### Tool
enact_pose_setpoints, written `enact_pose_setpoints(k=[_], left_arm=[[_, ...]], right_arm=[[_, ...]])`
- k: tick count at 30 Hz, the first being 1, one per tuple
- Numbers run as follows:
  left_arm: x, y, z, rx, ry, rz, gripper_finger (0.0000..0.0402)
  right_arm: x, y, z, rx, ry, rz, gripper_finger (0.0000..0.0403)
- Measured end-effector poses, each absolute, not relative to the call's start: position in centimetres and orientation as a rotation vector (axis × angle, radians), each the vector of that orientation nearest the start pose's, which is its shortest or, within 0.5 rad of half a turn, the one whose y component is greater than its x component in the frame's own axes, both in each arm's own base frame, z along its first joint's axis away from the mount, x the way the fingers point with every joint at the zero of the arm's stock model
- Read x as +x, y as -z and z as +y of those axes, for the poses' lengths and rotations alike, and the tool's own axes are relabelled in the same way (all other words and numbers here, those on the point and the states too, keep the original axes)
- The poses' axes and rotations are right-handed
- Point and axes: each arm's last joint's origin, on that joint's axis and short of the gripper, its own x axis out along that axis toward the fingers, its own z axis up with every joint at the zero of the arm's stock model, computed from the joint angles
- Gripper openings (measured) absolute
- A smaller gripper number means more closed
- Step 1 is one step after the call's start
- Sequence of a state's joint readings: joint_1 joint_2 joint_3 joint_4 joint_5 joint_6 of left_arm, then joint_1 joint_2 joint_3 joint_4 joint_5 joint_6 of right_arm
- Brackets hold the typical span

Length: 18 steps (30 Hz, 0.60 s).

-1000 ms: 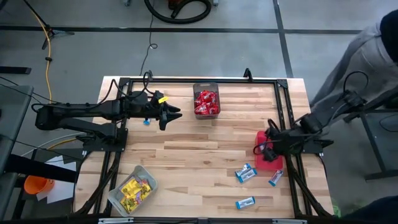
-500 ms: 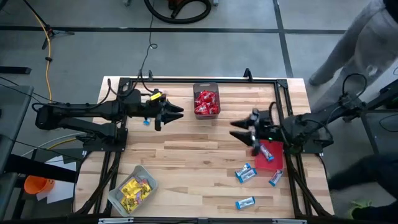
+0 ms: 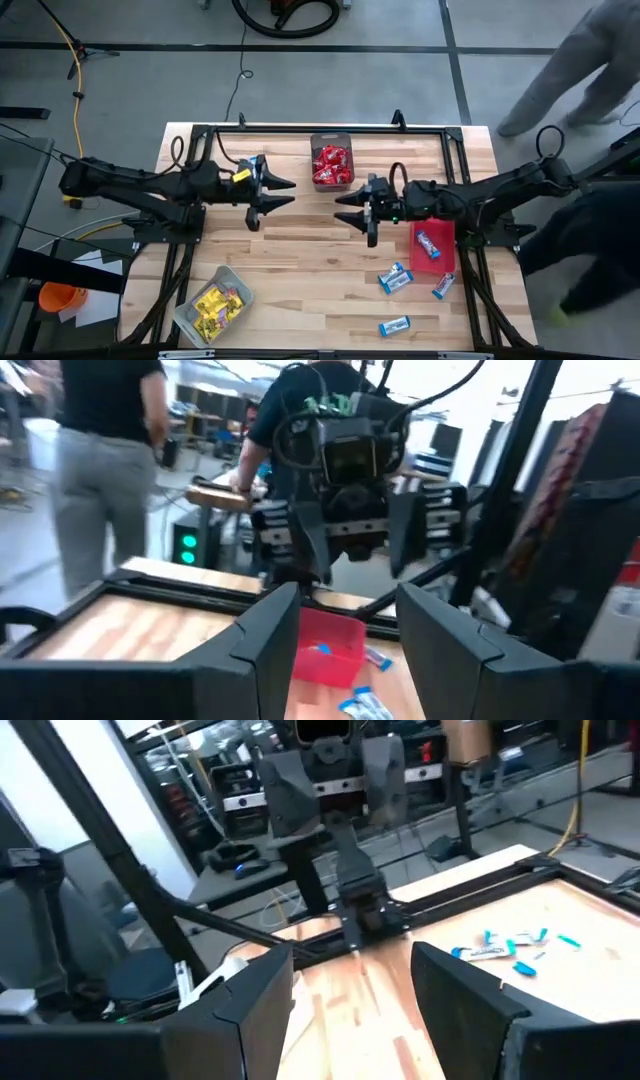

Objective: Sort candy
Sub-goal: Put the white chocolate candy into the red bin

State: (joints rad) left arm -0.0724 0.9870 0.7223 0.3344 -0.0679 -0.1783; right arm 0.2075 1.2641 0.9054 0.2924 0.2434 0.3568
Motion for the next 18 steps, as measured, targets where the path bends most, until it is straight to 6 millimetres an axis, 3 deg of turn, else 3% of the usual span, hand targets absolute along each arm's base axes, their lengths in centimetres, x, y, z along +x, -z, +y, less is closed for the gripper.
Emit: enact_pose_setpoints(k=[7,10,15,18], left_arm=[[22.2,-32.5,-1.7,-0.170,-0.041,-0.075,0.0156],[22.2,-32.3,-1.3,-0.332,-0.125,-0.075,0.0156],[22.0,-32.4,1.7,-0.481,-0.387,0.134,0.0156],[21.5,-32.8,4.4,-0.497,-0.557,0.365,0.0156]], right_arm=[[28.4,-31.8,4.6,0.319,0.050,0.053,0.0199],[28.5,-32.0,4.4,0.322,0.055,0.040,0.0199],[28.5,-31.9,4.1,0.328,0.064,0.040,0.0199],[28.5,-31.9,3.9,0.329,0.069,0.040,0.0199]])
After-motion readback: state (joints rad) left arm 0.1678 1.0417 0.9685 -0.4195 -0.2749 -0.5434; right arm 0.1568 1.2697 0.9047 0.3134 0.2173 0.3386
